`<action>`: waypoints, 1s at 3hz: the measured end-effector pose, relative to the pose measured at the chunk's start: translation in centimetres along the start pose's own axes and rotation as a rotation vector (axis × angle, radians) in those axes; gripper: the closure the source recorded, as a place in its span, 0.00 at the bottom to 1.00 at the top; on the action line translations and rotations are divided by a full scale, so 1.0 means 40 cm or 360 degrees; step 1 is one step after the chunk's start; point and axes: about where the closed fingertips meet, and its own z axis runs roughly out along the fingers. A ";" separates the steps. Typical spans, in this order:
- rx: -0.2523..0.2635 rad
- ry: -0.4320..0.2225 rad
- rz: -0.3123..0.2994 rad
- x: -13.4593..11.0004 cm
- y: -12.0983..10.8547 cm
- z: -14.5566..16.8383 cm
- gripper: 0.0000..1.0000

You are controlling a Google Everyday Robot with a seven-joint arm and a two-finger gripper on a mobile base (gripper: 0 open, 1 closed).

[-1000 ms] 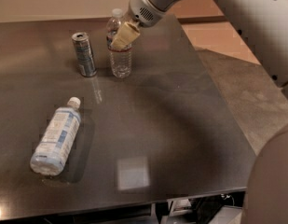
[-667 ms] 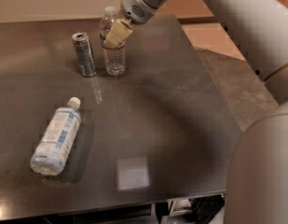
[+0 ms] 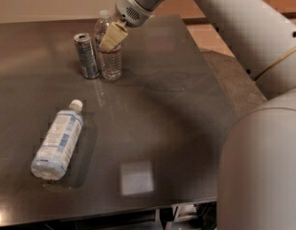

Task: Move water bottle near redbull can

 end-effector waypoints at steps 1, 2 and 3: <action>-0.0013 0.0005 0.0002 0.004 0.001 0.012 1.00; -0.0042 0.0016 0.0017 0.012 0.001 0.033 0.84; -0.0076 0.0022 0.0025 0.020 -0.001 0.049 0.60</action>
Offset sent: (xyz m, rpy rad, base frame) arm 0.0068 0.0032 -0.0196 -0.0123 0.0508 0.0050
